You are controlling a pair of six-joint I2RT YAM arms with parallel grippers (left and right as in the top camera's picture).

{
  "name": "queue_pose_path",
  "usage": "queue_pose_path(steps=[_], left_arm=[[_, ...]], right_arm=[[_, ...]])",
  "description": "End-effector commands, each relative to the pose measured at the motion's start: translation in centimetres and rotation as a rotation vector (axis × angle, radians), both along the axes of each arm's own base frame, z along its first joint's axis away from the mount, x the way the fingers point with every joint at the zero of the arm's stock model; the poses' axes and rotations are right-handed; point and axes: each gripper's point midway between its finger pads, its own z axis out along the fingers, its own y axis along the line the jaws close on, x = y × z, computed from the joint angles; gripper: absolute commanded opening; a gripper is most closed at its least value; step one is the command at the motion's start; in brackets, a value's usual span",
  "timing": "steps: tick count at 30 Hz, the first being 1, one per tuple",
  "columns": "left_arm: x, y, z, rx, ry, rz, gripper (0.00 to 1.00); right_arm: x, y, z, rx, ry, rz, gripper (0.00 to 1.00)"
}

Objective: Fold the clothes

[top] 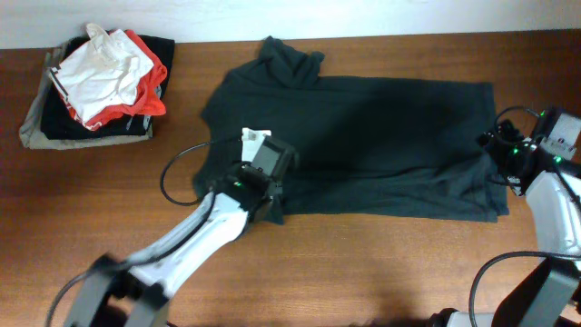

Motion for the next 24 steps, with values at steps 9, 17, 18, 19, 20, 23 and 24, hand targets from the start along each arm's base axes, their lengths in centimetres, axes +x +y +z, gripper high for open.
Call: queue_pose_path(steps=[9,17,18,19,20,23,24], left_arm=[[-10.2,-5.5,1.2,0.002,0.249,-0.425,0.59],[-16.1,-7.4,-0.1,-0.146,0.46,-0.308,0.74],[-16.8,-7.3,-0.2,-0.15,0.492,-0.309,0.74],[-17.0,-6.9,-0.4,-0.135,0.504,-0.304,0.74],[-16.9,-6.3,-0.5,-0.109,0.5,-0.291,0.74],[-16.5,-5.3,-1.0,-0.049,0.487,-0.265,0.74],[-16.5,-5.3,-1.3,-0.038,0.495,-0.271,0.74]], right_arm=[[0.5,4.2,1.6,0.104,-0.013,0.13,0.99],[0.7,5.9,1.3,0.082,0.014,0.188,0.99],[0.7,5.9,1.3,0.078,0.017,0.186,0.99],[0.7,5.9,1.1,0.08,0.02,0.186,0.99],[0.7,5.9,1.0,0.082,0.022,0.186,0.99],[0.6,5.9,0.4,0.092,0.043,0.185,0.99],[0.5,6.0,0.3,0.095,0.049,0.184,0.99]])
